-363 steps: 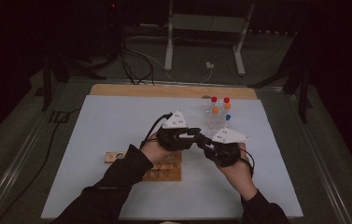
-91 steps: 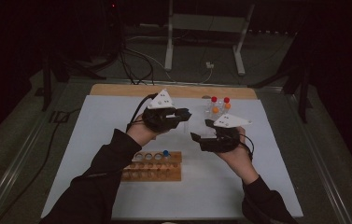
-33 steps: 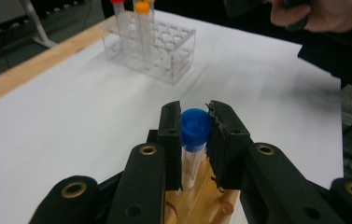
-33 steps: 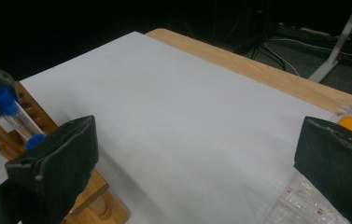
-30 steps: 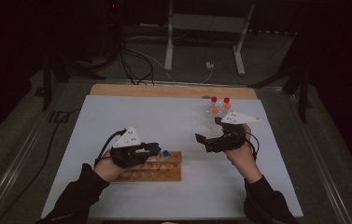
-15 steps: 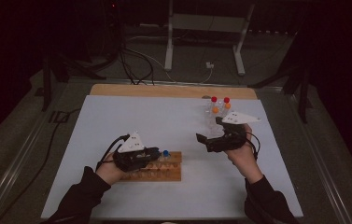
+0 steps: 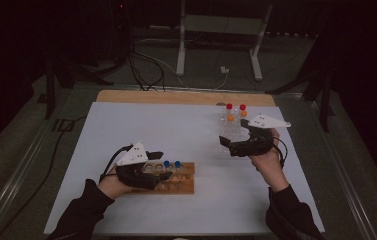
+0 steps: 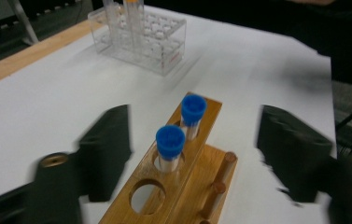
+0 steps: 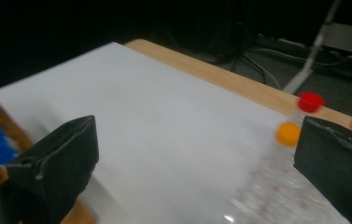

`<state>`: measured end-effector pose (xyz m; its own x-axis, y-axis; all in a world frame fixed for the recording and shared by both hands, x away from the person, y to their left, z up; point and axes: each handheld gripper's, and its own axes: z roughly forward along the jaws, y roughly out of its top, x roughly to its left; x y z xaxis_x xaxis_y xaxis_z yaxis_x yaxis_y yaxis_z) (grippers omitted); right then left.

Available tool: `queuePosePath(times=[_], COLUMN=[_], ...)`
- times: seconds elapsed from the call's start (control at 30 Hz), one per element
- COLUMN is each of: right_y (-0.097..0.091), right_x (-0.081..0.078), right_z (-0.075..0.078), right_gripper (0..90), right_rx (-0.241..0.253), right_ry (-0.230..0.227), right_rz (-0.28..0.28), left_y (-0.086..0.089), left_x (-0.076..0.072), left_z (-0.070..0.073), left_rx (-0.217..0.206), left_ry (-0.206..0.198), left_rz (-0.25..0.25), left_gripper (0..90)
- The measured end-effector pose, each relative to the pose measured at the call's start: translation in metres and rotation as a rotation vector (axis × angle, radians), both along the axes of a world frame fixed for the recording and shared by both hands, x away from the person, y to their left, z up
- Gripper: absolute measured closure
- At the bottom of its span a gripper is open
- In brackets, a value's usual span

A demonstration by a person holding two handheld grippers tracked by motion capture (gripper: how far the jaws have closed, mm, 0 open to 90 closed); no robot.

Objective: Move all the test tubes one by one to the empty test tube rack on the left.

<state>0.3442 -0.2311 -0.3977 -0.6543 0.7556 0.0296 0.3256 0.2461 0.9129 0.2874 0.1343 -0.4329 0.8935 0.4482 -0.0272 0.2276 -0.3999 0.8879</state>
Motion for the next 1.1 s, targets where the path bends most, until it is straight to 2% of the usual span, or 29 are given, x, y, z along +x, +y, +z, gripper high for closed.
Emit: queuePosePath(times=[0.1,0.17,0.27,0.33,0.5,0.63,0.97,1.1], right_y=[-0.01,-0.013,-0.017,-0.018,-0.017,-0.017,-0.007,-0.004], right_x=[0.009,0.015,0.025,0.032,0.046,0.057,0.076,0.081], right_z=[-0.006,-0.012,-0.025,-0.035,-0.05,-0.054,-0.064,-0.065], right_gripper=[0.0,0.2,5.1,10.3,38.1,48.5,62.4,65.2], right_rx=[-0.005,-0.036,-0.074,-0.089,-0.09,-0.079,-0.147,-0.143], right_ry=[0.017,0.026,0.058,0.08,0.113,0.136,0.148,0.151], right_rz=[-0.017,-0.049,-0.094,-0.116,-0.146,-0.196,-0.241,-0.242], left_y=[0.001,0.002,0.004,0.006,0.008,0.009,0.009,0.01], left_x=[0.0,0.001,0.002,0.002,0.002,0.002,0.002,0.002], left_z=[0.002,0.003,0.005,0.006,0.007,0.008,0.008,0.008], left_rx=[-0.014,-0.021,-0.042,-0.051,-0.066,-0.071,-0.067,-0.067], left_ry=[0.011,0.021,0.02,0.016,0.011,0.007,0.012,0.015], left_rz=[0.016,0.034,0.043,0.04,0.051,0.051,0.047,0.045], left_gripper=[15.9,7.4,2.2,2.0,1.8,1.8,1.8,1.8])
